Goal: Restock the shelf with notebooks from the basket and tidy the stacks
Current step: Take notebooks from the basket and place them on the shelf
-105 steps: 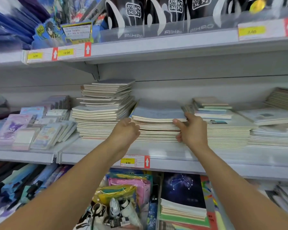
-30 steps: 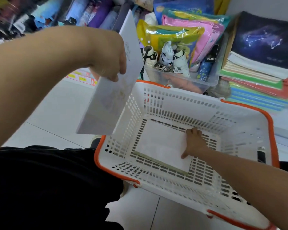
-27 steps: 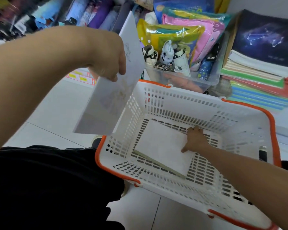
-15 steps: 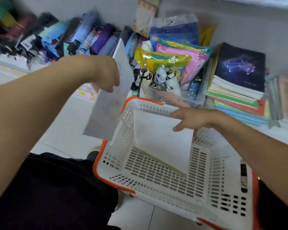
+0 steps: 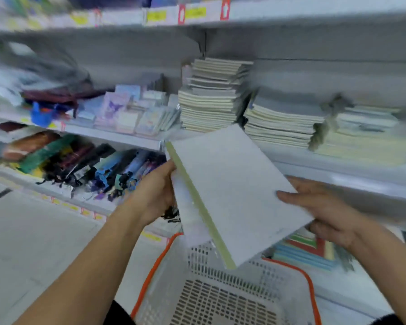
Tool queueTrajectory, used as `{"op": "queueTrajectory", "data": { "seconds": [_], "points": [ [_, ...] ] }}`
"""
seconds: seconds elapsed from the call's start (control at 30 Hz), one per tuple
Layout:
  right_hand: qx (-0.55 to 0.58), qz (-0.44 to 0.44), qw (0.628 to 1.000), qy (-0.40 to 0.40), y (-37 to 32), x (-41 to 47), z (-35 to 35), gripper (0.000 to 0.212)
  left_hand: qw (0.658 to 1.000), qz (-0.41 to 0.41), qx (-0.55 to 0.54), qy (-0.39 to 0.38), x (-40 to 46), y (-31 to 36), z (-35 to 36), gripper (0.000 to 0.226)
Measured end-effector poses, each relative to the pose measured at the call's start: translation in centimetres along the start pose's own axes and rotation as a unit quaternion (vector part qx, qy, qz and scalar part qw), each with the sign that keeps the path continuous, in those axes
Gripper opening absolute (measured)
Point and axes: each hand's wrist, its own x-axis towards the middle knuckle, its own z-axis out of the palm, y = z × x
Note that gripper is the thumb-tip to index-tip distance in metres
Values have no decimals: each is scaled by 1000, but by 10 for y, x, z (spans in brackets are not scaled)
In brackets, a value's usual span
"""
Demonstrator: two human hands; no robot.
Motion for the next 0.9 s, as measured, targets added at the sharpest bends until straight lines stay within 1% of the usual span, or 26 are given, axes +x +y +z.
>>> {"op": "queueTrajectory", "data": {
  "seconds": [0.07,0.13,0.17,0.23,0.3,0.37,0.47,0.5,0.53,0.6,0.67,0.73,0.77,0.8,0.83,0.87,0.9],
  "points": [
    [-28,-27,998,46,4,0,12,29,999,4,-47,6,-3,16,41,43],
    [-51,-62,992,93,3,0,12,26,997,35,-69,17,-6,33,71,54],
    [-34,-71,990,114,0,-2,10,24,995,55,-86,11,-8,41,84,64],
    [22,-70,989,126,-6,-9,8,26,989,90,-119,-15,-10,59,107,79],
    [84,-65,986,129,-11,-17,6,30,986,124,-106,-41,0,73,124,82],
    [117,-86,977,159,-18,-21,2,29,982,154,-88,-71,19,87,138,76],
    [134,-126,960,213,-37,-16,-11,19,985,131,-58,-92,48,107,151,48],
    [134,-131,955,229,-47,-10,-16,16,989,113,-17,-95,60,107,153,36],
    [136,-133,950,248,-56,0,-25,14,989,102,48,-98,75,106,154,26],
    [138,-126,939,288,-75,26,-43,14,982,85,155,-73,98,102,159,28],
    [122,-122,934,313,-97,56,-61,11,981,69,174,-50,118,101,166,23],
    [89,-120,933,327,-119,83,-79,15,986,48,161,-19,139,102,171,17],
    [61,-115,936,327,-128,99,-90,15,984,49,173,-7,151,103,171,26],
    [17,-101,942,321,-134,114,-101,16,974,55,221,-5,164,103,171,48],
    [-43,-80,946,311,-138,129,-110,21,954,72,290,0,176,100,169,72],
    [-106,-60,943,309,-140,144,-120,32,927,104,359,8,184,96,166,91],
    [-164,-47,934,313,-141,155,-127,43,902,142,407,22,193,89,163,100]
  ]
}}
